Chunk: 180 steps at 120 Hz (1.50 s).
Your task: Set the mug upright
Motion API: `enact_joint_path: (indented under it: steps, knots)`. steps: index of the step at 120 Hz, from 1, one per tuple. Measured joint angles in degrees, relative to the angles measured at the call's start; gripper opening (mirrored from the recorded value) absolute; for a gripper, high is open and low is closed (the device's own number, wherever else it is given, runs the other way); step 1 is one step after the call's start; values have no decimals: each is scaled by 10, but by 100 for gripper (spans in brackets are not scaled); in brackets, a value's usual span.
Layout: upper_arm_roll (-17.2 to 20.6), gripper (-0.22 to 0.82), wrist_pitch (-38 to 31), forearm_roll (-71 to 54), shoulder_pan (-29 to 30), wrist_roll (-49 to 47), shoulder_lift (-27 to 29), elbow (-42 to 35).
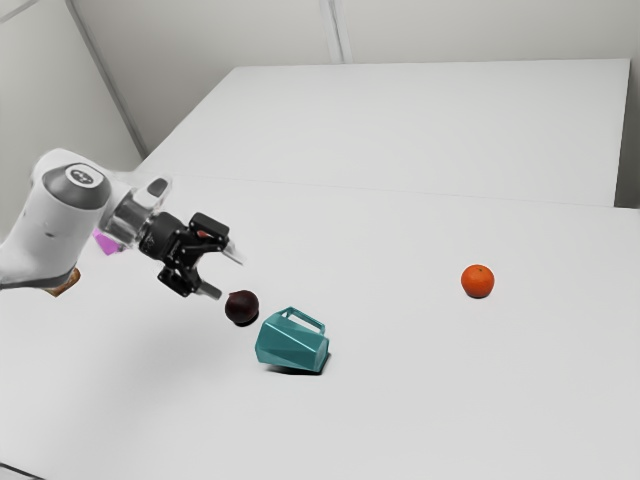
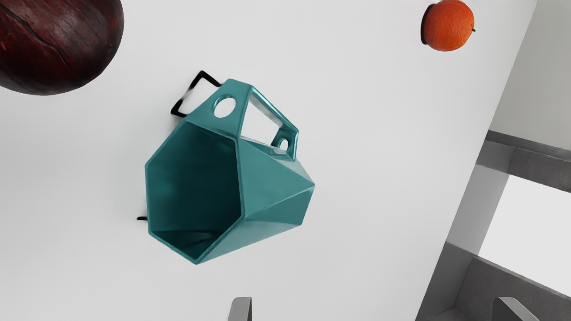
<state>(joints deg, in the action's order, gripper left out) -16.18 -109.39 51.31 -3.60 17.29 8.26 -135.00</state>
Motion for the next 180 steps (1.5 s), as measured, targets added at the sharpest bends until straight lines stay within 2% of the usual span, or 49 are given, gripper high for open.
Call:
enact_joint_path:
  steps: [20,45,99,105,122,136,153,180]
  knots:
    - [0,59,-36,86,-2,77,-38,-30]
    - [0,59,-42,152,-21,161,-89,-32]
    - [2,58,-43,217,-67,276,-104,-47]
    - [2,53,-44,220,-70,284,-105,-47]
    - [2,18,-46,224,-69,303,-105,-50]
    - [2,0,-46,228,-65,315,-103,-51]
    - [2,-10,-46,233,-62,326,-103,-51]
    - [2,-15,-52,232,-69,335,-99,-49]
